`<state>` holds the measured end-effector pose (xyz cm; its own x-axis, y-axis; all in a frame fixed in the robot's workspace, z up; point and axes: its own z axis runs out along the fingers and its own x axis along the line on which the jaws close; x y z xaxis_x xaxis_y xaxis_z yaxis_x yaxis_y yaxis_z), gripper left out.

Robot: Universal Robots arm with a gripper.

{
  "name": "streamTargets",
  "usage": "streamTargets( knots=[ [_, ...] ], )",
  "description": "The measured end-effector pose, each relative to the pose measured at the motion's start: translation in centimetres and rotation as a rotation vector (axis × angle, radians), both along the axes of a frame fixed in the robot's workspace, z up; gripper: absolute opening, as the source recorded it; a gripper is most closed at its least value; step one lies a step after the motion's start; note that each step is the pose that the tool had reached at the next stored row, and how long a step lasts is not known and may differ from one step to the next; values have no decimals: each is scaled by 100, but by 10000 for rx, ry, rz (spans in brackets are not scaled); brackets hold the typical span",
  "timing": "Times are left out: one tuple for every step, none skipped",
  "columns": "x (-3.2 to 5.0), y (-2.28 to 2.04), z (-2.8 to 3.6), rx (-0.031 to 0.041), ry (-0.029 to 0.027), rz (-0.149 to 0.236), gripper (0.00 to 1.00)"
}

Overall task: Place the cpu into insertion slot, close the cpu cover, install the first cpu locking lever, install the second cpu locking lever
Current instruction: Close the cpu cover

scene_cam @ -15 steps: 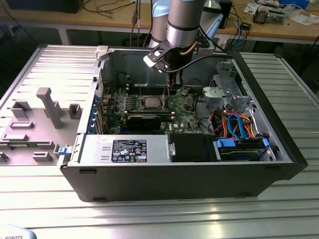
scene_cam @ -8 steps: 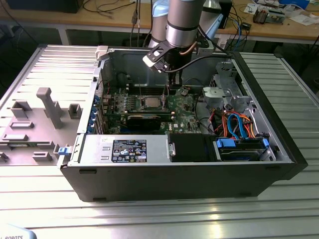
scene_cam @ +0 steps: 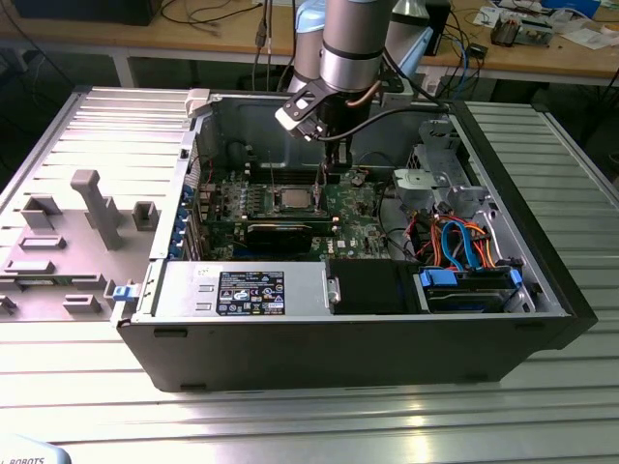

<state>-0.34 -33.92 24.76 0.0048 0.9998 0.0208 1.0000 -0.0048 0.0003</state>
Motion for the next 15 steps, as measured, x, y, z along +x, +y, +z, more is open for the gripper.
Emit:
streamTargets(
  knots=[
    [-4, 0, 0, 0, -1, 1, 11],
    [-8, 0, 0, 0, -1, 1, 11],
    [-11, 0, -1, 1, 0, 0, 11],
    [-15, 0, 0, 0, 0, 0, 11],
    [-18, 0, -1, 0, -1, 1, 11],
    [-24, 0, -1, 1, 0, 0, 11],
    [-29, 0, -1, 0, 0, 0, 11],
    [-33, 0, -1, 0, 0, 0, 11],
    [-34, 0, -1, 0, 0, 1, 11],
    [-37, 0, -1, 0, 0, 1, 11],
    [-40, 0, -1, 0, 0, 0, 11],
    [-42, 0, -1, 0, 0, 1, 11],
    [-44, 0, -1, 1, -1, 1, 11],
    [-47, 0, -1, 0, 0, 2, 11],
    [-48, 0, -1, 0, 0, 1, 11]
  ],
)
